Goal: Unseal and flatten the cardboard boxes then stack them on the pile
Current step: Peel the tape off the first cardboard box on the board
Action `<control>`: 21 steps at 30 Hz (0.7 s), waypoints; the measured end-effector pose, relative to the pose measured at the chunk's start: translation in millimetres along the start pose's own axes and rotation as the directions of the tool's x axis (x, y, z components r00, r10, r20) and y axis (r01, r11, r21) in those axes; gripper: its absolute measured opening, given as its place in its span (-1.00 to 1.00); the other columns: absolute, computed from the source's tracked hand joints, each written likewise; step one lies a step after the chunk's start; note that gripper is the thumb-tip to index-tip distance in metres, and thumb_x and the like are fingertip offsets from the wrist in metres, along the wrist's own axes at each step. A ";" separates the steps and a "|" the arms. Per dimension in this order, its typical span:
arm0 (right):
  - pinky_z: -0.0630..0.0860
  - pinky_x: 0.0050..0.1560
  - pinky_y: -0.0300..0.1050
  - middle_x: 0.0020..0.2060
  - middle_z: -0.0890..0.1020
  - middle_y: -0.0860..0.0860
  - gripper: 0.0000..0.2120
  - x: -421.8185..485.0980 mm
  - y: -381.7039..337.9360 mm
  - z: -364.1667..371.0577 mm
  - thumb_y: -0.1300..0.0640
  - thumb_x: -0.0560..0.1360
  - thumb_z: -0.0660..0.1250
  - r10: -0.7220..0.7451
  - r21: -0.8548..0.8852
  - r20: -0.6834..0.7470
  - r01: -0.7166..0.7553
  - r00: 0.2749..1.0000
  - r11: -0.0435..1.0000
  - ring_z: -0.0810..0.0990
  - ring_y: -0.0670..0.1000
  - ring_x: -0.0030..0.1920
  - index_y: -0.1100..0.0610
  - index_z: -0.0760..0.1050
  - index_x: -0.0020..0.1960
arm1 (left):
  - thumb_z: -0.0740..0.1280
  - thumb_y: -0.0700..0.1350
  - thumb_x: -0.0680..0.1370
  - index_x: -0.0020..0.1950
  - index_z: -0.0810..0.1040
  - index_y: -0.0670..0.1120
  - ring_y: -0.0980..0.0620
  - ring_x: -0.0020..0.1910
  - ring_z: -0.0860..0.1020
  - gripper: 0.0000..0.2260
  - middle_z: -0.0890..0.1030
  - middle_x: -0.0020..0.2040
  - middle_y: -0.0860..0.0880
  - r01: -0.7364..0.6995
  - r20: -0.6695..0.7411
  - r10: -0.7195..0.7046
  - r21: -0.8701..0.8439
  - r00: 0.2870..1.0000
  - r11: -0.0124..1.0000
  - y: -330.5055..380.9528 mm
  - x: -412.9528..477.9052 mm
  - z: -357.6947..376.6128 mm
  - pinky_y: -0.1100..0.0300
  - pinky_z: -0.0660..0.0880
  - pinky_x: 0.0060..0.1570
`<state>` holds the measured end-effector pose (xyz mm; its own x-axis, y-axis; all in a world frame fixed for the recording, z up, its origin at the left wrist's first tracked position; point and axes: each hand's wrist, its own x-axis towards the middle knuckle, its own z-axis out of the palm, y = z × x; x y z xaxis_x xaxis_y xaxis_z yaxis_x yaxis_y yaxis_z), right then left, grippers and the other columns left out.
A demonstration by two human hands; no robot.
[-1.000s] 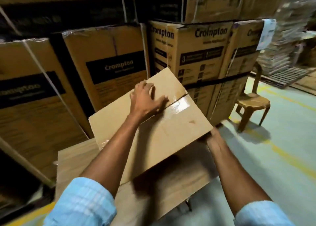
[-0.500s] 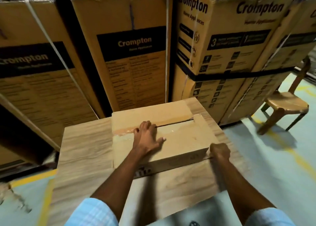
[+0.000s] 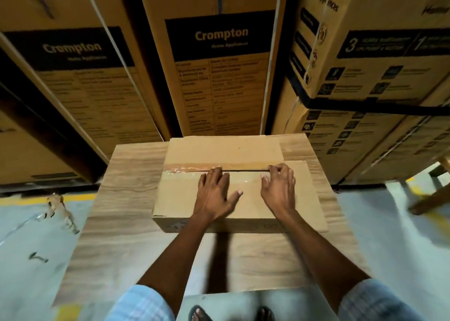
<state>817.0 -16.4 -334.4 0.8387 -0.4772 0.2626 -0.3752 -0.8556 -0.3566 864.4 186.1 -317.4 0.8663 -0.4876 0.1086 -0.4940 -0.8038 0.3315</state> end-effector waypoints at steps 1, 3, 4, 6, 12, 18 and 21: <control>0.40 0.24 0.09 0.21 0.49 0.17 -0.63 1.0 -0.1 -0.3 -0.02 0.57 0.35 0.038 0.007 -0.026 -0.038 0.999 0.999 0.42 0.17 0.23 0.16 0.50 0.28 | 0.18 0.36 0.55 0.29 0.48 -0.01 -0.15 0.43 0.32 -0.47 0.41 0.39 -0.10 0.002 -0.021 -0.002 0.011 1.000 1.000 -0.7 0.2 -0.6 -0.14 0.22 0.43; 0.42 0.20 0.11 0.15 0.51 0.19 -0.57 2.6 -1.5 -1.3 -0.07 0.55 0.37 0.140 0.050 -0.036 -0.138 0.990 0.989 0.44 0.19 0.19 0.22 0.49 0.26 | 0.19 0.37 0.53 0.12 0.47 0.03 -0.09 0.24 0.38 -0.55 0.40 0.16 -0.02 0.011 -0.061 -0.010 0.032 0.998 0.999 -2.9 2.1 -2.8 -0.11 0.28 0.31; 0.43 0.19 0.11 0.14 0.52 0.20 -0.54 2.3 -2.5 -1.1 -0.08 0.54 0.37 0.172 0.069 -0.026 -0.170 0.985 0.983 0.44 0.20 0.18 0.24 0.50 0.26 | 0.18 0.39 0.53 0.07 0.46 0.05 -0.06 0.20 0.38 -0.57 0.38 0.10 0.01 0.019 -0.076 -0.015 0.046 0.997 0.999 -4.1 2.7 -3.7 -0.12 0.28 0.29; 0.43 0.20 0.12 0.14 0.52 0.22 -0.51 1.3 -4.5 -0.9 -0.10 0.54 0.36 0.218 0.088 -0.004 -0.217 0.976 0.972 0.45 0.21 0.19 0.27 0.50 0.27 | 0.17 0.39 0.53 0.02 0.46 0.06 -0.04 0.22 0.36 -0.58 0.39 0.11 0.02 0.069 -0.123 -0.062 0.056 0.990 0.996 -7.2 3.8 -5.0 -0.17 0.25 0.33; 0.41 0.27 0.14 0.21 0.54 0.26 -0.40 4.1 -12.6 0.2 -0.12 0.49 0.43 0.406 0.210 0.010 -0.399 0.914 0.893 0.46 0.26 0.25 0.27 0.45 0.34 | 0.23 0.43 0.42 0.19 0.50 -0.03 -0.21 0.39 0.30 -0.40 0.43 0.31 -0.16 0.520 -0.264 -0.513 -0.048 0.817 0.853 -28.3 9.5 -6.8 -0.36 0.14 0.41; 0.42 0.26 0.13 0.19 0.52 0.30 -0.35 3.0 -14.6 0.5 -0.16 0.47 0.43 0.462 0.199 -0.017 -0.450 0.887 0.871 0.42 0.28 0.26 0.33 0.47 0.32 | 0.30 0.49 0.30 0.41 0.42 -0.09 -0.30 0.43 0.28 -0.12 0.40 0.39 -0.29 0.660 -0.250 -0.661 -0.102 0.707 0.745 -49.4 10.0 -10.7 -0.33 0.12 0.44; 0.40 0.28 0.12 0.20 0.51 0.30 -0.36 7.1 -13.2 2.4 -0.16 0.48 0.43 0.440 0.214 -0.020 -0.426 0.898 0.879 0.41 0.28 0.27 0.32 0.49 0.32 | 0.35 0.48 0.27 0.33 0.46 -0.10 -0.30 0.31 0.37 -0.15 0.47 0.28 -0.27 0.691 -0.256 -0.696 -0.127 0.671 0.712 -57.1 12.3 -16.1 -0.21 0.28 0.35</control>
<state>828.9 -7.9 -329.9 0.5797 -0.8090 0.0971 -0.6027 -0.5059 -0.6171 904.5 231.5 -320.0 0.9439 0.3198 0.0824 0.2559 -0.8659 0.4297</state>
